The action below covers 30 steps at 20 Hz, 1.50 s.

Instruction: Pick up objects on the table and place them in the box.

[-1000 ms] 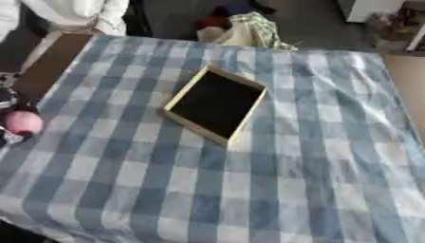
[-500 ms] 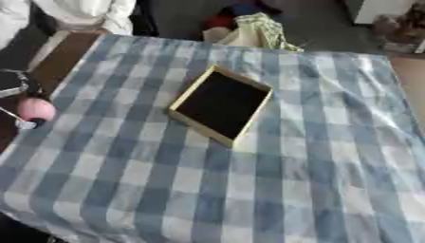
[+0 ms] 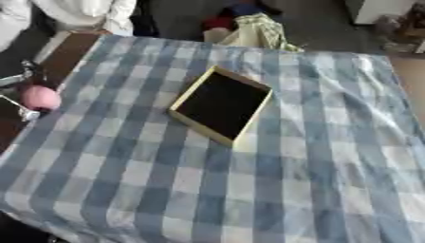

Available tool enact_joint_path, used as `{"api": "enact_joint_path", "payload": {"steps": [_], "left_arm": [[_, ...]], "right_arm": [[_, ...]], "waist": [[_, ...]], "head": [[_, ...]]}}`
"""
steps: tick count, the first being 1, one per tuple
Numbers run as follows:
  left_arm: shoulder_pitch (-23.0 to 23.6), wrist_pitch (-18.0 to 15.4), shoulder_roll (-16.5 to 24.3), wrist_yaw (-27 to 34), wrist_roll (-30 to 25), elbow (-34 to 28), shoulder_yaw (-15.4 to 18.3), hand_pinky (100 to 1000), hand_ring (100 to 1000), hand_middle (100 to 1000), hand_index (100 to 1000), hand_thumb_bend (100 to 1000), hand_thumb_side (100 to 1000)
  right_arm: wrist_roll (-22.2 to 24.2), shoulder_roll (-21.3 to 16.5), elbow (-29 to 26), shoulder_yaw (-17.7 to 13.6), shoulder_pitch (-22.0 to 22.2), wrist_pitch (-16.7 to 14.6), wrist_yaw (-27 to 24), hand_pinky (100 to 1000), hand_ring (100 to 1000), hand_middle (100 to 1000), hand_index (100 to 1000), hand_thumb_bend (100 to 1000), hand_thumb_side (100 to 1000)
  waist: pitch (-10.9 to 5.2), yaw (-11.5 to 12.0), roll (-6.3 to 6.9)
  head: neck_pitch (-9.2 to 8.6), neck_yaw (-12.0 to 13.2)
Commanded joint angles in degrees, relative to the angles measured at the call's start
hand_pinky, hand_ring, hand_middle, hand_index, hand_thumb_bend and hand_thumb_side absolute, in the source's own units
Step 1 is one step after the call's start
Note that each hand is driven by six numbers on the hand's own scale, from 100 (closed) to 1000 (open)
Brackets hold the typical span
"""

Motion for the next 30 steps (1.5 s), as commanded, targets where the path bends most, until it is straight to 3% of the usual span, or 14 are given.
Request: {"api": "enact_joint_path", "payload": {"steps": [1,6,18,24,30], "left_arm": [[-3.12,-1.22,1.09,1.49,-0.82,-2.84,-1.17,429,611,574,696,357,110],[-8.56,-2.73,-2.51,3.54,-3.09,-4.33,-3.84,423,606,570,693,334,102],[-18.74,-3.43,-16.49,6.69,-8.34,-2.93,-6.97,394,580,551,674,171,100],[-21.74,-3.92,-22.42,5.35,-9.35,-1.22,-8.12,390,575,547,671,121,103],[-23.64,-3.91,-27.3,1.24,-8.16,3.03,-7.74,384,569,543,667,100,124]], "right_arm": [[0.26,-1.38,-1.17,-0.16,-0.34,-0.08,-0.41,784,602,666,736,100,875],[0.26,-1.62,-1.17,-0.04,-0.35,-0.16,-0.41,785,603,667,736,100,874],[0.72,-1.14,-1.17,0.23,-0.79,-0.38,-0.87,785,601,665,736,100,875],[0.96,-0.92,-1.17,0.36,-1.47,-0.65,-1.21,786,600,664,737,100,876],[1.3,-0.57,-1.17,0.46,-2.37,-0.9,-1.61,786,598,663,736,100,880]], "waist": [[-0.77,-0.01,0.14],[-0.92,-0.14,0.07],[-0.12,-0.97,-0.69],[0.9,-1.81,-1.34],[2.3,-2.9,-1.93]], "head": [[0.38,0.23],[0.38,0.1],[0.38,-1.76],[0.18,-2.51],[-1.43,-2.71]]}}
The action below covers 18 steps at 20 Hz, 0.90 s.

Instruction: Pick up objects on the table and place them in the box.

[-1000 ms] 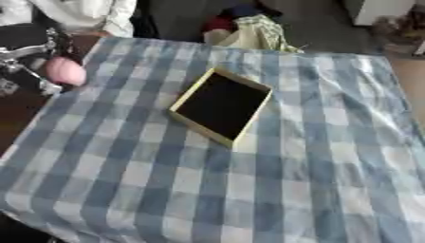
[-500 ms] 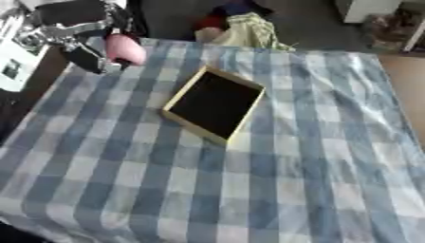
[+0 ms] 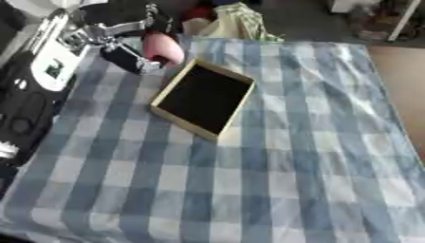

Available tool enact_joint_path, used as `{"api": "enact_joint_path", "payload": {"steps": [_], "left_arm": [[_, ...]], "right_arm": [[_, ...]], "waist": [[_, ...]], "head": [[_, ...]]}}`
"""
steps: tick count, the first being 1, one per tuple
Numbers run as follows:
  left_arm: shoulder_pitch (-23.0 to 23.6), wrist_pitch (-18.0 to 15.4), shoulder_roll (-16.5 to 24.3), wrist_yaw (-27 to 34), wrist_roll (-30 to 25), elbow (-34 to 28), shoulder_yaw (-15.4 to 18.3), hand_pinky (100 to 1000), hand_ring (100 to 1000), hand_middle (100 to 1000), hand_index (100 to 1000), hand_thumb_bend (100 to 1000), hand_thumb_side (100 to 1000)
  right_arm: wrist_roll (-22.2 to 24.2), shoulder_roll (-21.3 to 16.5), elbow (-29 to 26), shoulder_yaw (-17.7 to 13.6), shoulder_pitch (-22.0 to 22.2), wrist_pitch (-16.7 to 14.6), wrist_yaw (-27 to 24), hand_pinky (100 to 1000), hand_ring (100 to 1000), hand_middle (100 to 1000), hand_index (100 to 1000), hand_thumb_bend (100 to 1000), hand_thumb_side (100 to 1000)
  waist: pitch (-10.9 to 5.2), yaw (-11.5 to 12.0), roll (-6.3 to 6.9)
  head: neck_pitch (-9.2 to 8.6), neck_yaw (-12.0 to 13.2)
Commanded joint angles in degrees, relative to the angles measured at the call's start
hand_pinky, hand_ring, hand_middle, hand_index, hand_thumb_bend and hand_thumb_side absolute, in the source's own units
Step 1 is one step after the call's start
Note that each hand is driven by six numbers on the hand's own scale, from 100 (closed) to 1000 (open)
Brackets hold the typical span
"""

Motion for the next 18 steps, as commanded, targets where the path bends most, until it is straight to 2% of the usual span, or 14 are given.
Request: {"api": "enact_joint_path", "payload": {"steps": [1,7,14,18], "left_arm": [[-1.92,-2.25,-1.72,-2.21,-1.1,1.57,0.72,384,569,543,666,100,125],[-2.43,-1.77,-4.6,-7.21,2.87,4.68,1.64,395,573,550,673,100,129],[-2.18,-1.52,-5.74,-14.28,9.0,8.56,2.37,417,587,565,688,100,130],[-1.78,-2.82,-6.36,-15.8,10.0,10.21,1.97,484,629,617,739,106,144]], "right_arm": [[0.29,-0.69,-1.17,-0.24,-0.91,-0.21,-0.67,786,598,662,736,100,881],[0.77,-0.29,-1.17,-0.1,-1.86,-0.41,-1.14,785,597,661,736,100,882],[1.06,-0.02,-1.17,-0.17,-2.13,-0.45,-1.43,784,595,660,735,100,883],[1.27,0.18,-1.17,-0.15,-2.27,-0.48,-1.58,784,594,660,735,100,883]], "waist": [[-0.28,-0.38,-0.21],[0.92,-1.37,-0.44],[1.44,-1.7,-0.35],[1.55,-1.78,-0.4]], "head": [[-1.29,-0.28],[-2.71,-0.32],[-3.14,-0.19],[-3.17,-0.12]]}}
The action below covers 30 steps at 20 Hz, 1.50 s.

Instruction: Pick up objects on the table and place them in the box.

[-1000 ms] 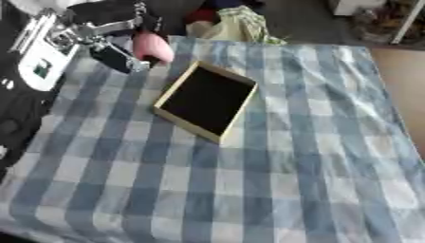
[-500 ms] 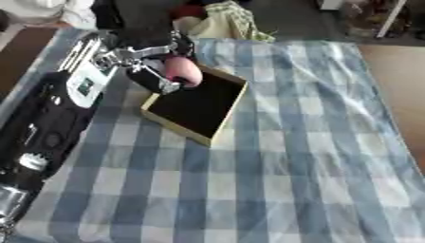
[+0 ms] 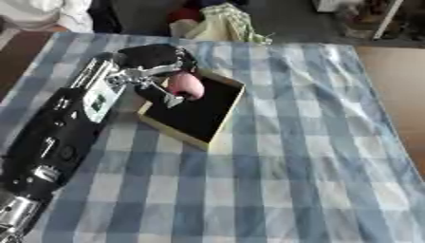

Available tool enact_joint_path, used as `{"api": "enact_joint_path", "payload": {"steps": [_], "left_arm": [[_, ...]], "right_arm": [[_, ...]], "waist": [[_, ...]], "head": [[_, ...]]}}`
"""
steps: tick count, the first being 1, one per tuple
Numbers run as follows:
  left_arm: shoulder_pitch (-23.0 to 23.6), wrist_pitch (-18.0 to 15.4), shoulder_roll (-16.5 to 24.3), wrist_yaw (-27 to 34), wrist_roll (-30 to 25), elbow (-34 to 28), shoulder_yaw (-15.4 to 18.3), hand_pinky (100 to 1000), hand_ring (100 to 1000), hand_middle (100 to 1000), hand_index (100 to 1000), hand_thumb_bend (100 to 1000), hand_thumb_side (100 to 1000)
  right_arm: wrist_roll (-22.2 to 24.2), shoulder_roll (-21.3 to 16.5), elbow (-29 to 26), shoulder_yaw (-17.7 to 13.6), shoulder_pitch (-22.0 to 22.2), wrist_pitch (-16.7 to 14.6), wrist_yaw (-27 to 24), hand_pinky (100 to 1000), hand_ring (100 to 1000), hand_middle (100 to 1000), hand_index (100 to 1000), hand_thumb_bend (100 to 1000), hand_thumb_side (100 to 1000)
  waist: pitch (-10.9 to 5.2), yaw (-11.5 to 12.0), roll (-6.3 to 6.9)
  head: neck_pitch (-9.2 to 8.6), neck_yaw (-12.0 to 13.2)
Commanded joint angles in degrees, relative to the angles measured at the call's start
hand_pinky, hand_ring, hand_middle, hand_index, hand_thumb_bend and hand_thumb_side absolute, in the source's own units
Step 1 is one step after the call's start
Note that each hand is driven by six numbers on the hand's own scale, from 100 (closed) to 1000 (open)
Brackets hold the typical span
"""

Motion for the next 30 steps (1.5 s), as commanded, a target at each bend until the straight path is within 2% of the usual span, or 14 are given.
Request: {"api": "enact_joint_path", "payload": {"steps": [1,7,8,10,11,13,16,18,23,30], "left_arm": [[-1.0,-1.24,-0.22,-1.29,0.5,0.43,0.1,497,641,635,755,133,148],[-0.56,-3.81,-0.35,-4.18,-1.38,1.42,0.03,654,780,771,890,282,159],[-0.48,-4.09,-0.35,-4.64,-1.58,1.48,0.1,659,784,776,895,285,160],[-0.33,-4.47,-0.36,-5.38,-1.72,1.62,0.28,688,806,805,917,314,203],[-0.27,-4.6,-0.33,-5.77,-1.7,1.65,0.35,705,821,823,931,341,259],[-0.18,-4.59,-0.19,-7.14,-1.36,1.46,0.45,729,837,813,940,439,338],[0.01,-4.44,-0.1,-9.43,-0.14,1.07,0.65,732,842,819,944,457,353],[0.09,-4.18,-0.09,-9.9,1.05,0.95,0.97,730,845,825,943,435,349],[0.12,-3.62,0.03,-7.19,3.3,-0.6,1.47,700,820,806,923,298,266],[0.45,0.01,1.39,2.85,3.81,-9.6,1.52,671,790,792,902,179,207]], "right_arm": [[0.28,-0.7,-1.17,-0.22,-0.61,-0.12,-0.48,784,594,660,736,100,883],[0.35,-0.51,-1.17,-0.36,-0.61,-0.07,-0.55,784,594,659,735,100,883],[0.35,-0.48,-1.17,-0.39,-0.61,-0.04,-0.56,784,594,659,735,100,883],[0.36,-0.45,-1.17,-0.42,-0.61,-0.04,-0.58,784,594,660,736,100,882],[0.37,-0.44,-1.17,-0.43,-0.6,-0.05,-0.58,784,594,660,736,100,882],[0.39,-0.41,-1.17,-0.45,-0.57,-0.05,-0.6,784,594,660,736,100,882],[0.44,-0.4,-1.17,-0.45,-0.55,-0.05,-0.61,784,594,660,736,100,882],[0.46,-0.38,-1.17,-0.46,-0.51,-0.04,-0.6,785,594,660,736,100,882],[0.56,-0.3,-1.17,-0.46,-0.39,0.07,-0.6,785,594,660,736,100,882],[0.48,-0.45,-1.17,-0.54,-0.11,0.1,-0.47,786,596,662,737,100,879]], "waist": [[-0.71,-0.18,-0.13],[-0.64,-0.25,-0.02],[-0.63,-0.25,-0.01],[-0.64,-0.27,0.01],[-0.65,-0.27,0.01],[-0.67,-0.24,0.0],[-0.75,-0.18,-0.02],[-0.84,-0.13,-0.03],[-1.11,-0.02,-0.04],[-1.62,0.34,-0.1]], "head": [[-0.51,0.01],[-0.32,0.05],[-0.32,0.01],[-0.26,0.03],[-0.24,0.03],[-0.19,0.03],[-0.11,0.04],[-0.09,0.08],[-0.02,0.1],[0.17,-0.06]]}}
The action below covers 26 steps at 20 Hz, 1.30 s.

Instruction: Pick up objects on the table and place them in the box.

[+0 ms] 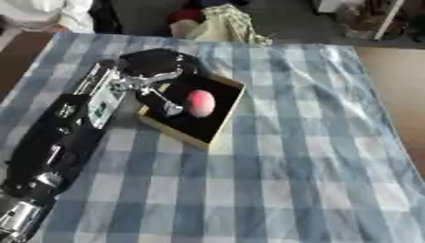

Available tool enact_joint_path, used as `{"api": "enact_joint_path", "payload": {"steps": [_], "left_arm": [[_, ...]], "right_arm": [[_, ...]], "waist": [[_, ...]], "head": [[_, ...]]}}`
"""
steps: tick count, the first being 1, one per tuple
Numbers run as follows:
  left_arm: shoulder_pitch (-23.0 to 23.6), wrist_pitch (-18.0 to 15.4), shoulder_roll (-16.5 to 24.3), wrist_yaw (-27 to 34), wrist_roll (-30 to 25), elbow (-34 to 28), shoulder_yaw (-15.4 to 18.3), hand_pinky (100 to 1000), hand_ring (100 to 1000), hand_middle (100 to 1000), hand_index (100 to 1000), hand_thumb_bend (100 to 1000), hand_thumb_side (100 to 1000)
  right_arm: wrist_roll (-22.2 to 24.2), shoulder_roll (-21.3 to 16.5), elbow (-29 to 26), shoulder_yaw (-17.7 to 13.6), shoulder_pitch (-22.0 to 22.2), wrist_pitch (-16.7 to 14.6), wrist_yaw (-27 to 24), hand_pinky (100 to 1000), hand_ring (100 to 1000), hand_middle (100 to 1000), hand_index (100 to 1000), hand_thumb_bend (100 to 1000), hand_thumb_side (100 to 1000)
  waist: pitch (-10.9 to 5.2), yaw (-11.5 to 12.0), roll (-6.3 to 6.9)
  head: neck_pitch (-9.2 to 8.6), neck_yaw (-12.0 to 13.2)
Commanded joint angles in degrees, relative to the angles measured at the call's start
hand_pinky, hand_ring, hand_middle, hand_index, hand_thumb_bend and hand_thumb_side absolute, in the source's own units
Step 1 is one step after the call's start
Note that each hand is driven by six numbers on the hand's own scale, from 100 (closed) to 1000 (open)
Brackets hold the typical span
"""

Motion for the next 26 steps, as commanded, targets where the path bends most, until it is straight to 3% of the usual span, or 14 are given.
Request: {"api": "enact_joint_path", "payload": {"steps": [1,6,9,11,16,22,26], "left_arm": [[-0.65,2.0,2.06,5.68,-0.24,-6.15,0.33,671,789,792,902,176,200],[0.76,6.3,5.23,16.54,-0.95,-16.13,0.0,651,768,780,876,100,161],[2.78,9.18,7.78,25.95,0.5,-22.73,-0.24,649,757,772,878,100,240],[4.75,10.91,9.69,33.91,1.93,-27.28,-0.15,640,745,763,876,100,376],[10.73,14.14,13.85,51.04,4.5,-37.31,1.35,627,732,752,862,100,490],[17.86,17.07,16.78,62.51,6.38,-47.42,4.15,627,727,741,848,100,536],[22.62,17.03,17.76,68.76,8.11,-51.64,5.72,622,726,730,829,100,589]], "right_arm": [[0.01,-1.05,-1.17,-0.52,-0.25,-0.01,-0.04,786,596,662,737,100,878],[-0.23,-1.26,-1.17,-0.64,0.03,0.0,0.23,787,597,663,738,100,876],[-0.48,-1.46,-1.17,-0.76,0.21,-0.05,0.44,788,598,664,738,100,875],[-0.7,-1.59,-1.17,-0.86,0.3,-0.08,0.6,788,599,665,739,100,874],[-1.18,-1.72,-1.17,-1.05,0.46,-0.12,0.91,789,600,666,739,100,872],[-1.85,-1.84,-1.17,-1.28,0.69,-0.38,1.14,790,602,668,740,100,870],[-2.6,-1.94,-1.17,-1.37,0.72,-0.8,1.07,791,606,672,741,100,865]], "waist": [[-1.22,0.15,-0.09],[-1.68,0.61,-0.06],[-1.89,0.89,-0.07],[-2.0,1.07,-0.07],[-2.12,1.61,-0.2],[-2.22,2.09,-0.64],[-2.25,2.32,-0.82]], "head": [[0.17,-0.1],[0.41,-0.34],[0.54,-0.62],[0.68,-0.77],[0.67,-1.15],[0.79,-1.31],[1.04,-1.64]]}}
